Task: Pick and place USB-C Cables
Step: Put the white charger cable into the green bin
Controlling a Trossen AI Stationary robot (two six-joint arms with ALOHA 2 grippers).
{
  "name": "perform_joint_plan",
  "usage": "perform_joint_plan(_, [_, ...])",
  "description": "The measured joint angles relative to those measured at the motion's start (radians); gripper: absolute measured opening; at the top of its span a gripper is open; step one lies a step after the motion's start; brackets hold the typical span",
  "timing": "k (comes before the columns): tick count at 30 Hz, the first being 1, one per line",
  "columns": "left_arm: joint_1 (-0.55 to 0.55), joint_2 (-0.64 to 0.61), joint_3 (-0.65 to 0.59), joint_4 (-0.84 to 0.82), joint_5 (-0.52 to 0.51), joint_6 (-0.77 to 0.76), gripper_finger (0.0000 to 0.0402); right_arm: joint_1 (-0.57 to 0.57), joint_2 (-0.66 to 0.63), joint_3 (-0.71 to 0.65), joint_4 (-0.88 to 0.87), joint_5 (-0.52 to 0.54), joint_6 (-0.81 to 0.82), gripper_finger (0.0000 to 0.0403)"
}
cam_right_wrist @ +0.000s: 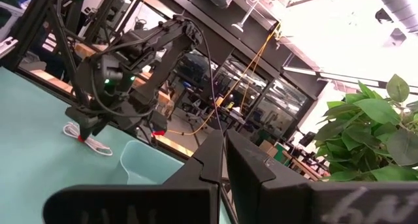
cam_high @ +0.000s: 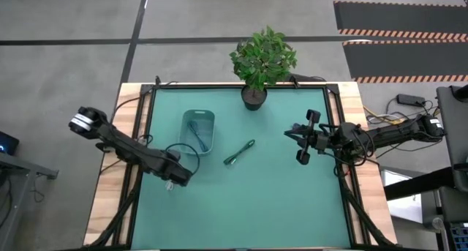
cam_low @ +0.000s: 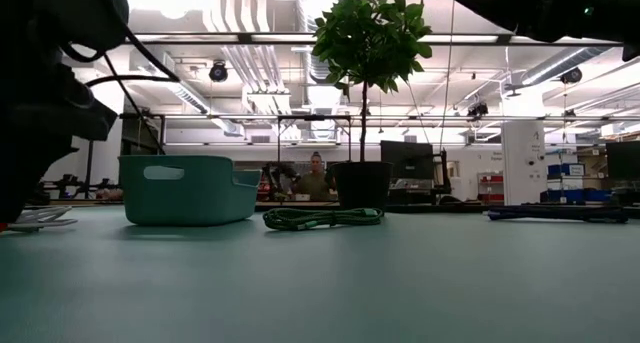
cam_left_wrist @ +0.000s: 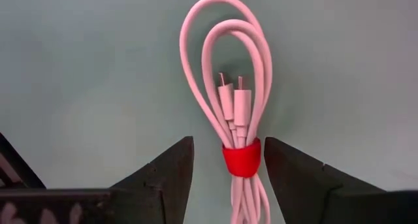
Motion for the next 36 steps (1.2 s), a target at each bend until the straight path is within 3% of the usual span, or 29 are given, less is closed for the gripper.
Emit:
perform_joint_plan(7, [0.000, 0.054, 0.011, -0.001, 0.000, 0.016, 0.0161, 0.000, 0.000, 0.000, 0.000, 0.000, 0.000, 0.0011])
perform_joint_plan(21, [-0.001, 0.059, 0.016, 0.000, 0.003, 0.018, 0.0042, 0.000, 0.000, 0.000, -0.001, 0.000, 0.000, 0.0011])
perform_joint_plan(28, [-0.007, 0.030, 0.062, -0.003, 0.005, 0.018, 0.0034, 0.000, 0.000, 0.000, -0.003, 0.000, 0.017, 0.0011])
perform_joint_plan(36, [-0.007, 0.003, 0.208, -0.005, 0.034, 0.049, 0.0032, 0.000, 0.000, 0.000, -0.006, 0.000, 0.017, 0.0011])
